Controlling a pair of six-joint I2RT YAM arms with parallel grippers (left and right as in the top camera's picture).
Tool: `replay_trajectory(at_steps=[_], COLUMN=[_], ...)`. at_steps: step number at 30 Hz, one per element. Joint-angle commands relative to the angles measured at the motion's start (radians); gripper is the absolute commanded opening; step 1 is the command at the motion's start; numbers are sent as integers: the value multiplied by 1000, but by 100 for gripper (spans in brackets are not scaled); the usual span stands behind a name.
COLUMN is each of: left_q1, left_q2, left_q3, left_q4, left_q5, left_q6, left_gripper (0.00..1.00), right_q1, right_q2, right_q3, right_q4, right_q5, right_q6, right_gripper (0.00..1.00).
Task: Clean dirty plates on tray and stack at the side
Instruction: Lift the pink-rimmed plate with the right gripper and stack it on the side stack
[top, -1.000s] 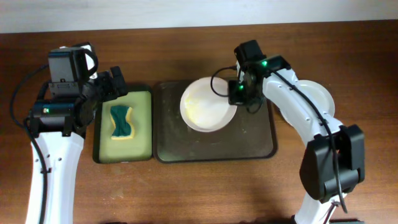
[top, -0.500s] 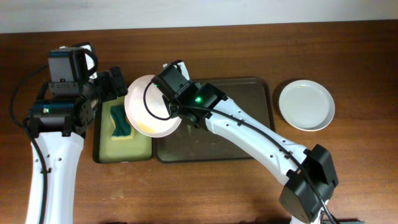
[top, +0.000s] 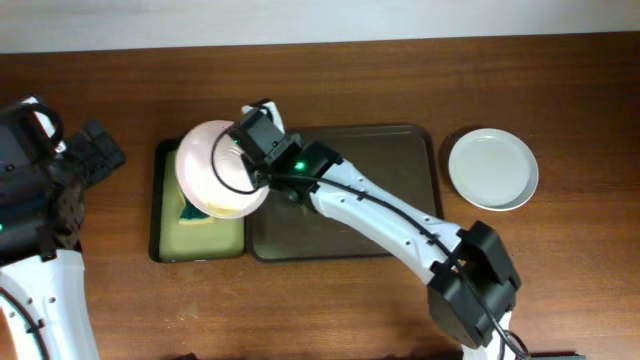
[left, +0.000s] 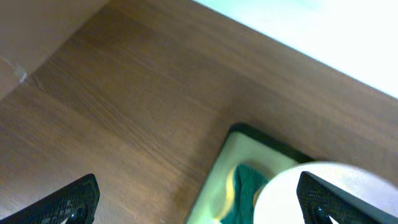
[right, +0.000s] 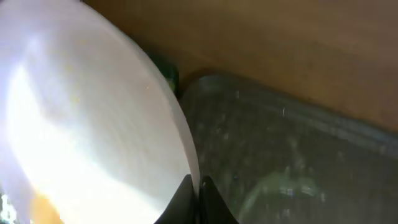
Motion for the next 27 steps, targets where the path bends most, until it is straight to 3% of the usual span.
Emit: replay_trajectory(at_steps=[1,5,8,16,19,20,22,24,27], left_q1=[3,2,3,2,2,3,2,2,2], left_q2=[-4,-4,-4,-4,-4,-4,-4,-4,-4], left_q3=[5,5,5,5,5,5,5,5,5], left_q4=[-2,-2,-2,-5,-5,-5,-5,-5,-5], left_q5=[3,3,3,3,3,3,3,3,3], left_q6=[13,13,13,13,13,13,13,13,13], left_gripper=[99,99,99,99,99,100,99,99,100], right_q1=[71,203,282,323,325,317,280,158,-48], right_q2=[-8,-8,-8,-8,-8,-8,-8,-8,-8], right_q3=[19,19,19,19,19,19,19,19,19], right_q4=[73,232,408,444,443,424,243,110,58], right_q5=[259,706,840,914,885,878,676,228,-360], right_q6=[-132,-425,-660,-727,-713,-622,-340,-93,-79], right_gripper=[4,4,4,4,4,4,4,4,4])
